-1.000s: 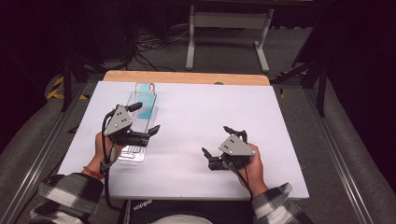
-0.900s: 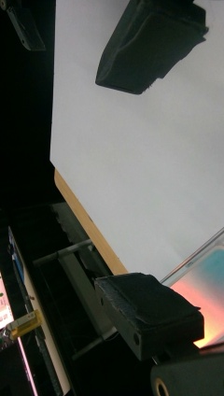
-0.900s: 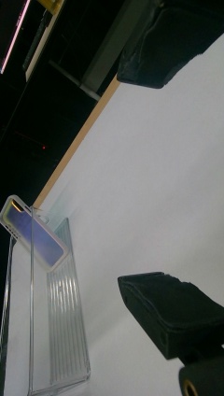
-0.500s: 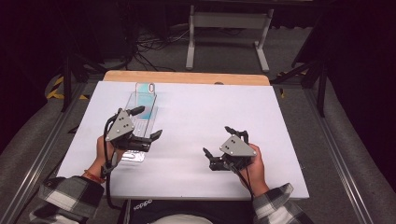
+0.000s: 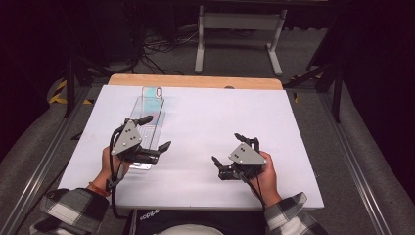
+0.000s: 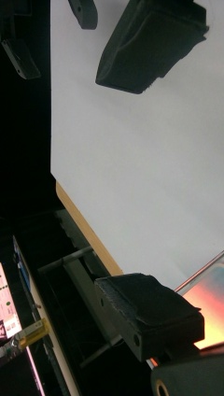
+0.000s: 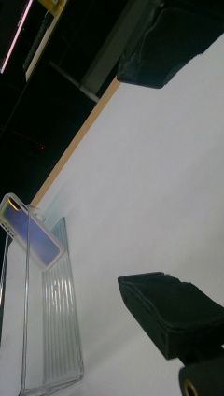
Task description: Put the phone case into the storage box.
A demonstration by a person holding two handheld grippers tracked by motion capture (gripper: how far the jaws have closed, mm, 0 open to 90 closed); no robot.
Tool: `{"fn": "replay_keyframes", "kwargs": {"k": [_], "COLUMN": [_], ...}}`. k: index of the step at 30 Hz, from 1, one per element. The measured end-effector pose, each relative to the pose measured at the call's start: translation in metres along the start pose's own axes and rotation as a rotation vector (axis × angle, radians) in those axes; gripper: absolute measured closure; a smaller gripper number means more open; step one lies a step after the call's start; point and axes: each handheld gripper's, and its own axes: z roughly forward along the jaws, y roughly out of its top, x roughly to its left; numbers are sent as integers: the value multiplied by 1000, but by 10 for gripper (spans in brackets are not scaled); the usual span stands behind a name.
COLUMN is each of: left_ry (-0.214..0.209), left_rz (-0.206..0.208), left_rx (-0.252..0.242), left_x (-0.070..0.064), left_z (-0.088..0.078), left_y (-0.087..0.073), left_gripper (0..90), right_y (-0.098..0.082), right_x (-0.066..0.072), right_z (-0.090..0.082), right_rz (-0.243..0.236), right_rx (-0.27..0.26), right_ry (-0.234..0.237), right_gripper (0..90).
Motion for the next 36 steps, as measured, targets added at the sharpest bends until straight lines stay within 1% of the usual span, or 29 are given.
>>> {"fn": "replay_keyframes", "kwargs": {"k": [3, 6, 8, 9, 13, 14, 15, 17, 18, 27, 29, 30, 31, 34, 35, 36], "left_ry": [-4, -6, -12, -15, -18, -26, -30, -29, -39, -56, -69, -71, -75, -78, -86, -84], "left_rz": [-10, 5, 3, 9, 12, 11, 18, 17, 19, 28, 36, 30, 35, 27, 19, 13], "left_rx": [-6, -2, -3, 0, 3, 2, 6, 5, 3, 11, 5, -3, -5, 7, 9, 11], "left_x": [-5, -8, -9, -9, -11, -12, -13, -14, -16, -22, -22, -22, -22, -22, -22, -22], "left_z": [0, 0, 0, 1, 1, 1, 2, 2, 2, 2, 0, -1, -1, -2, -3, -4], "left_y": [-2, -3, -4, -4, -6, -8, -8, -9, -11, -18, -20, -21, -23, -26, -27, -28], "left_gripper": [58, 58, 58, 58, 57, 58, 57, 57, 57, 57, 57, 58, 59, 59, 59, 59], "right_y": [0, 0, 0, 0, 1, 1, 1, 0, 0, 1, 1, 1, 0, -1, -3, -3], "right_x": [1, 2, 2, 2, 2, 2, 2, 2, 3, 2, 2, 2, 2, 1, 0, 0], "right_z": [0, 0, 0, 0, -1, -1, -1, -1, 0, -3, -3, -3, -4, -6, -7, -8], "right_rz": [-3, -6, -7, -9, -9, -7, -7, -6, -7, -10, -10, -12, -15, -10, -10, -7], "right_rx": [1, 3, 3, 5, 4, 3, 4, 6, 6, 0, 2, 4, 5, 8, 11, 12], "right_ry": [6, 8, 9, 9, 7, 6, 7, 8, 8, 9, 10, 12, 11, 12, 9, 8], "right_gripper": [40, 40, 40, 40, 40, 40, 40, 40, 40, 40, 40, 40, 40, 40, 40, 40]}}
